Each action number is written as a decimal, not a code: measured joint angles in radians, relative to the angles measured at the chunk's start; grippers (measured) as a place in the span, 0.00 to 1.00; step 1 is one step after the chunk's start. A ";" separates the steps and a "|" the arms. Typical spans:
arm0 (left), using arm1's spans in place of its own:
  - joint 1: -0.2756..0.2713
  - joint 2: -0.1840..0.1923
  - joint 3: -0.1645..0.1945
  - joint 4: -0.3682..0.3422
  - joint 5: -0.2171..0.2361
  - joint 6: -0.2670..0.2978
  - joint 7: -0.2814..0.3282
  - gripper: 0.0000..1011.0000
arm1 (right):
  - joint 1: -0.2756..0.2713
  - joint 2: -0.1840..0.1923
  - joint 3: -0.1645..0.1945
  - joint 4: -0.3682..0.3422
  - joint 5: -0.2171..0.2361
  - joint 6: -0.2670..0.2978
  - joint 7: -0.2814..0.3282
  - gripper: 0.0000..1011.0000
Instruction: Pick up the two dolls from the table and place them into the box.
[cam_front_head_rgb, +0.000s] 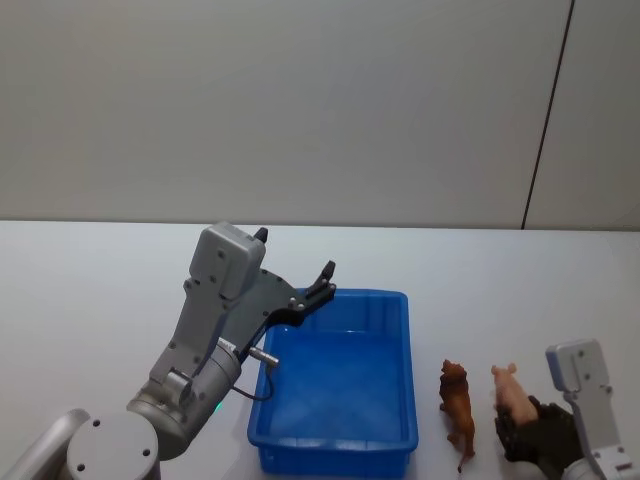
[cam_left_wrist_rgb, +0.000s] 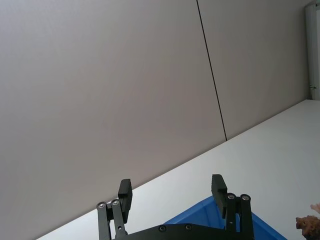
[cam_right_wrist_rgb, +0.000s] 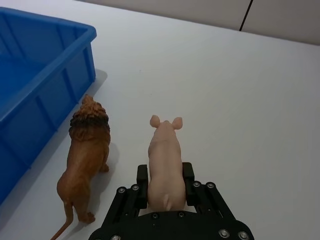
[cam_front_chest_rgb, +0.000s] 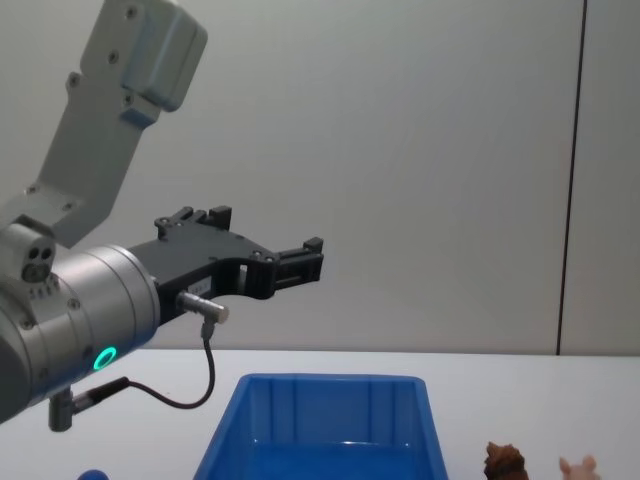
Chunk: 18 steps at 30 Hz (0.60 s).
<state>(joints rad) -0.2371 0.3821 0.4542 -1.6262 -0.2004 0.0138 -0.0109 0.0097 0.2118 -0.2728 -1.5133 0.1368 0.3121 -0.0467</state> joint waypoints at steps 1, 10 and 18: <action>0.000 0.000 0.000 0.000 0.000 0.000 0.000 0.99 | -0.001 0.000 0.000 -0.001 -0.002 -0.004 -0.001 0.39; 0.000 0.000 0.000 0.000 0.000 0.000 0.000 0.99 | -0.014 0.004 0.002 -0.043 -0.035 -0.063 -0.016 0.38; 0.000 0.000 0.000 0.000 0.000 0.000 0.000 0.99 | -0.021 0.013 0.006 -0.088 -0.065 -0.126 -0.009 0.38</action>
<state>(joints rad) -0.2371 0.3821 0.4542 -1.6262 -0.2004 0.0139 -0.0109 -0.0109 0.2246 -0.2671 -1.6015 0.0718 0.1856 -0.0555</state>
